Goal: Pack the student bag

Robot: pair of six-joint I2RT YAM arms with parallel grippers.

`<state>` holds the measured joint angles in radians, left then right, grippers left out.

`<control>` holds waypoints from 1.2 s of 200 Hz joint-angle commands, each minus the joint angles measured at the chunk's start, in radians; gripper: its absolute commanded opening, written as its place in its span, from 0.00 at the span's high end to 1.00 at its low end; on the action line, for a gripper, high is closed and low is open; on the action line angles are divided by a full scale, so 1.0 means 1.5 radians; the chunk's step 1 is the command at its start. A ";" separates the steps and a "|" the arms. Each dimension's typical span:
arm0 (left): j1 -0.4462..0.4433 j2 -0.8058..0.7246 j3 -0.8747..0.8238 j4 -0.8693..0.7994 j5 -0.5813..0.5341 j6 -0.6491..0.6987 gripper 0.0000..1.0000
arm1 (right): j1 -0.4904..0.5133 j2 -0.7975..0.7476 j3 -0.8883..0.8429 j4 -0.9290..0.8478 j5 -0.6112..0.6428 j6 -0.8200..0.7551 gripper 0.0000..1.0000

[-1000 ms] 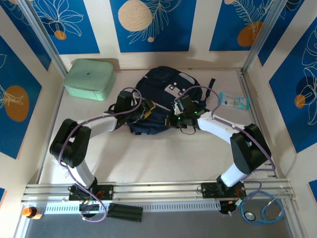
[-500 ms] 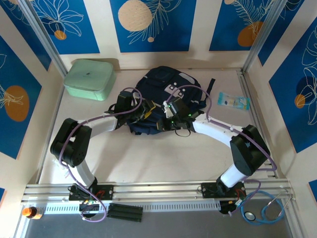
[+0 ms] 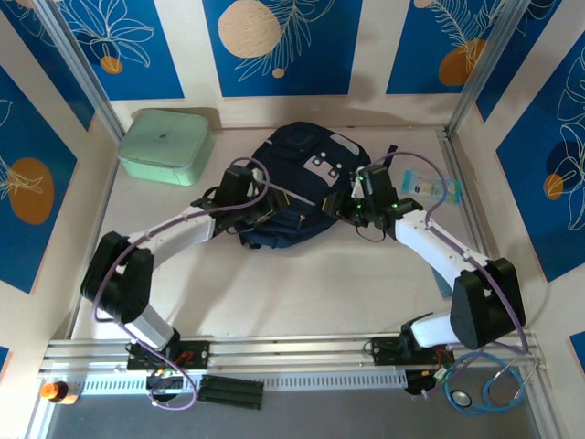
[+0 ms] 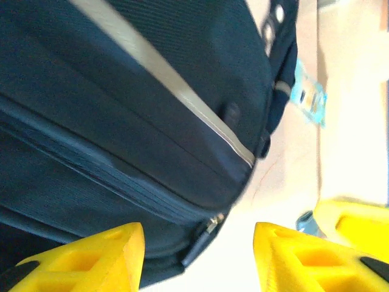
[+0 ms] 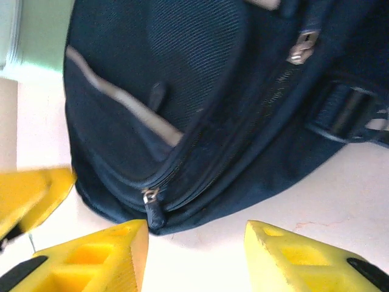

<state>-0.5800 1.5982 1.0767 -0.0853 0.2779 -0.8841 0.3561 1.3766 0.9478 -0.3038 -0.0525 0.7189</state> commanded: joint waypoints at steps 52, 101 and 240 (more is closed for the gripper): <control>-0.128 0.063 0.148 -0.244 -0.177 0.218 0.54 | -0.063 -0.001 -0.010 0.006 -0.075 0.087 0.38; -0.142 0.129 0.201 -0.276 -0.182 0.247 0.63 | -0.071 -0.012 -0.019 0.016 -0.081 0.083 0.26; -0.160 0.231 0.292 -0.332 -0.259 0.258 0.79 | -0.083 -0.006 -0.021 0.018 -0.087 0.096 0.26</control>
<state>-0.8078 1.9198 1.4853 -0.5438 -0.0807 -0.4984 0.2375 1.3777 0.9272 -0.2794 -0.1616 0.8478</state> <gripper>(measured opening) 0.216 0.741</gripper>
